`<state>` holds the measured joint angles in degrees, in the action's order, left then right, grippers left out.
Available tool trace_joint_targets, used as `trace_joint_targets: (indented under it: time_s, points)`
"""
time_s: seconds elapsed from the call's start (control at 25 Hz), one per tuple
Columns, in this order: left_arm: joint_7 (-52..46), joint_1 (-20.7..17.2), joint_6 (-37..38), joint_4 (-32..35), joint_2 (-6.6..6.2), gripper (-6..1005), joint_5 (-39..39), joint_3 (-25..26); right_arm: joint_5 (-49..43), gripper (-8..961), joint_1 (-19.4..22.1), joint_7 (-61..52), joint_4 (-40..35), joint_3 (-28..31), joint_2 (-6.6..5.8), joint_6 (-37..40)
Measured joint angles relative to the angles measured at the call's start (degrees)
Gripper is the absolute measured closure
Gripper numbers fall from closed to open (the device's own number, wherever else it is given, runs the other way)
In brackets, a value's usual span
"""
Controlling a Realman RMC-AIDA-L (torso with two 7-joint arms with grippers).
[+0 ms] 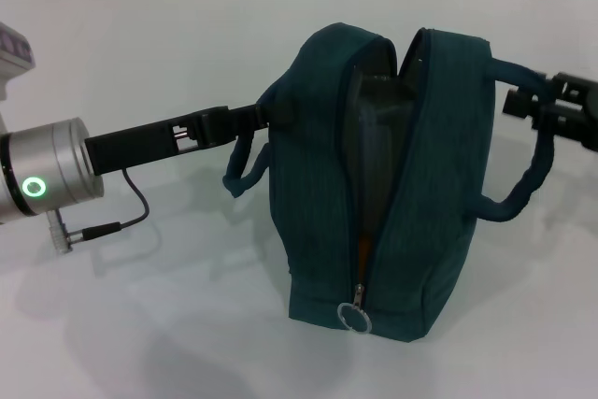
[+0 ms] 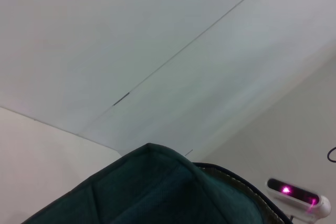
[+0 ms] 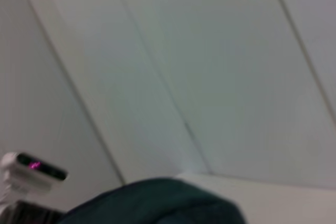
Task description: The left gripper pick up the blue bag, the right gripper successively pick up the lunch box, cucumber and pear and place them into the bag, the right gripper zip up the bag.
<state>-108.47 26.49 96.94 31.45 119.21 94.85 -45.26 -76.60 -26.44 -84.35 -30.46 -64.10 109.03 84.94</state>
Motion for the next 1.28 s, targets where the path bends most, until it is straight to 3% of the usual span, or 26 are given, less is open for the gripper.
trace_joint_targets:
  time_s: [0.32,0.56,0.68,0.8,0.92,1.12,1.28]
  points:
    - [0.1,-0.1,0.0,0.0,0.04,938,0.0,0.1,-2.0,334,0.8,-0.2,-2.1,2.4,0.75,9.4]
    - [0.7,-0.2,0.0,-0.5,0.06,938,0.0,0.1,-1.8,334,4.2,8.1,-3.9,16.4,4.16,19.1]
    - [0.9,-0.2,-0.1,-0.6,0.05,938,0.0,0.1,-1.8,334,3.9,9.3,-4.3,17.4,4.79,23.9]
    - [0.9,-0.2,-0.6,-0.7,0.07,938,0.0,0.1,-2.3,334,2.2,9.4,-3.8,14.5,5.34,28.5]
    - [0.9,-0.2,-0.9,-1.0,0.11,938,0.0,0.1,-3.0,334,-0.1,8.8,-3.7,5.9,6.05,30.6]
    - [0.9,-0.2,-1.4,-1.3,0.14,938,0.0,0.8,-4.8,334,-3.5,7.0,-2.2,-8.7,6.23,26.4]
    - [1.1,-0.1,-1.4,-1.3,0.14,938,0.0,0.9,-6.5,335,-5.3,6.3,1.2,-13.7,6.29,23.1]
